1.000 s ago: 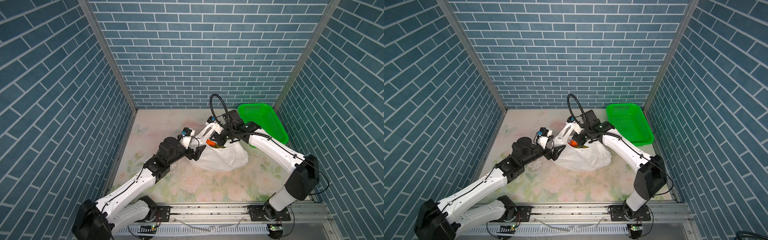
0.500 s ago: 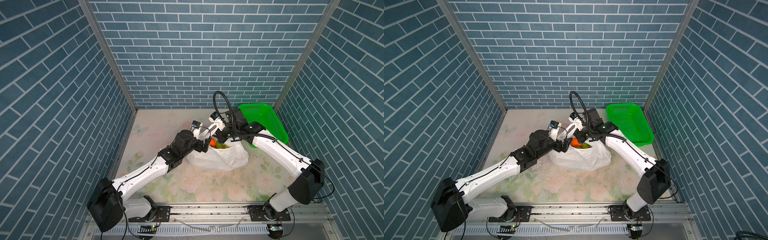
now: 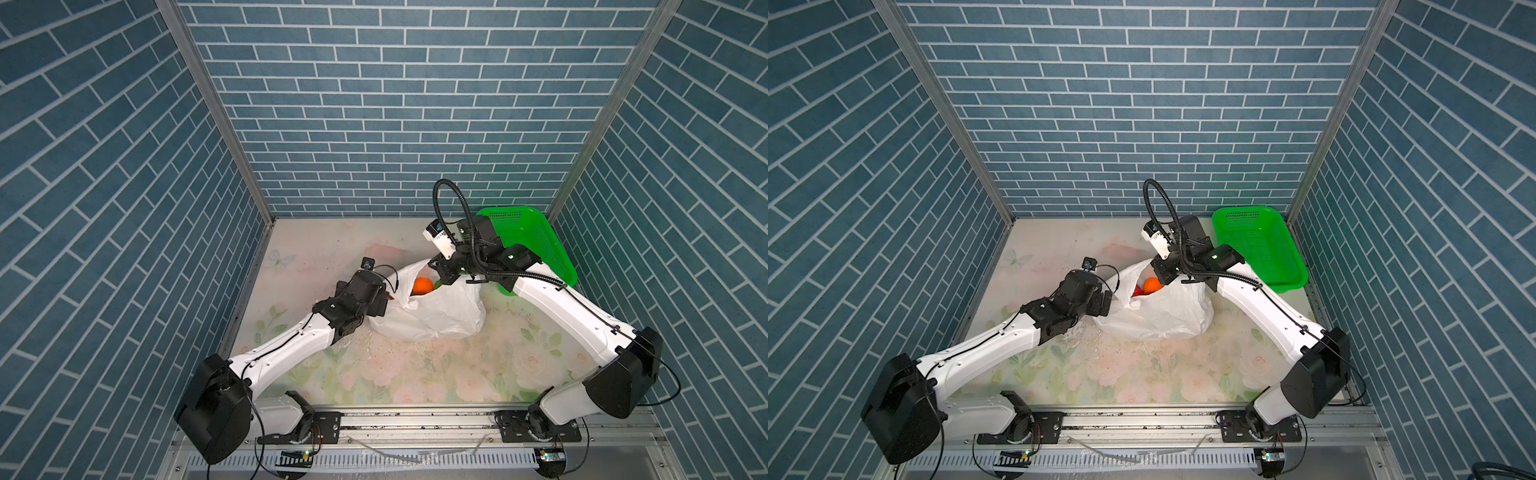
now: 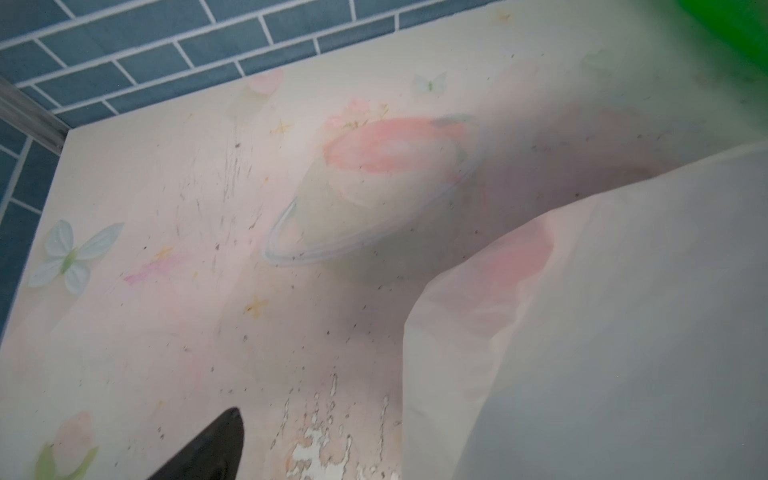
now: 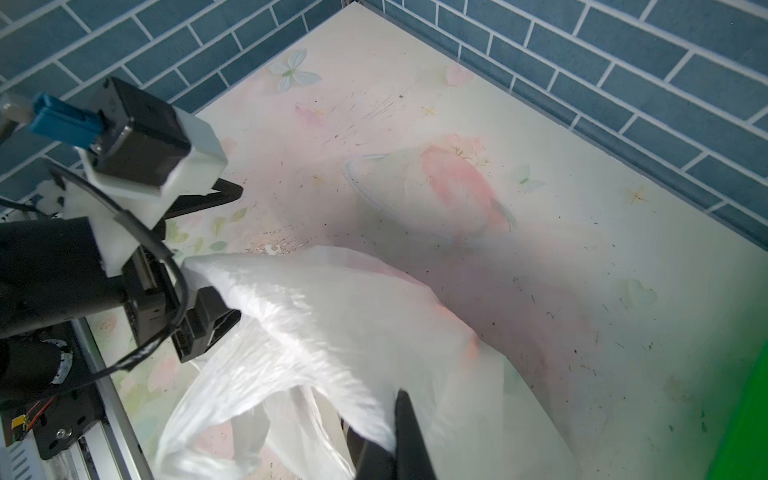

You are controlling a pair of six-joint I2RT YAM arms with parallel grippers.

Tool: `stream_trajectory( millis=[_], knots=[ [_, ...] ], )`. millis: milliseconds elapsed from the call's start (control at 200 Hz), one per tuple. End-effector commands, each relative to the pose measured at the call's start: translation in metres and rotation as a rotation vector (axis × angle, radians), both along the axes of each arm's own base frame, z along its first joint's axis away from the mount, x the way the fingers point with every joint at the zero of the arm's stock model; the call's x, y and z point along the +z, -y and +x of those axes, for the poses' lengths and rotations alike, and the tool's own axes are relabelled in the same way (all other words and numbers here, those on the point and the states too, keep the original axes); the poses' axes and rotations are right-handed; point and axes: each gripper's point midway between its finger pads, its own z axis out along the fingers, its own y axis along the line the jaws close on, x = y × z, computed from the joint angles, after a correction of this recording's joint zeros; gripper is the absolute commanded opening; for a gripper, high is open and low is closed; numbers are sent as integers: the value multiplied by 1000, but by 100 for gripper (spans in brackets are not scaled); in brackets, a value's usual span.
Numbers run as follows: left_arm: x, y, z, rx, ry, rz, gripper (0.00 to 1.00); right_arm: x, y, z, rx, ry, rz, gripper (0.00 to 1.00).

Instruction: Untie the knot of the plastic bag and take out the fruit

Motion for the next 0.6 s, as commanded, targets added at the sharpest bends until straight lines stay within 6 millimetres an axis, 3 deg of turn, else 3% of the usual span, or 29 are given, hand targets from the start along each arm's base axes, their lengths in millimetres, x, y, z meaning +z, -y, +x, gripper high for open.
stream_trajectory(
  millis=[0, 95, 220, 395, 595],
  knots=[
    [-18, -28, -19, 61, -77, 99, 100, -7, 15, 10, -63, 16, -34, 0],
    [-22, -38, -26, 81, -93, 125, 100, -9, 23, 19, -102, 12, -39, 0],
    [-13, -34, -29, 52, -72, 82, 100, -12, 25, 25, -112, 7, -46, 0],
    [12, -3, -37, -151, -24, -25, 100, -18, 26, 35, -146, -4, -75, 0],
    [58, 39, -67, -465, 62, -199, 100, -13, 19, 47, -162, 2, -59, 0]
  ],
)
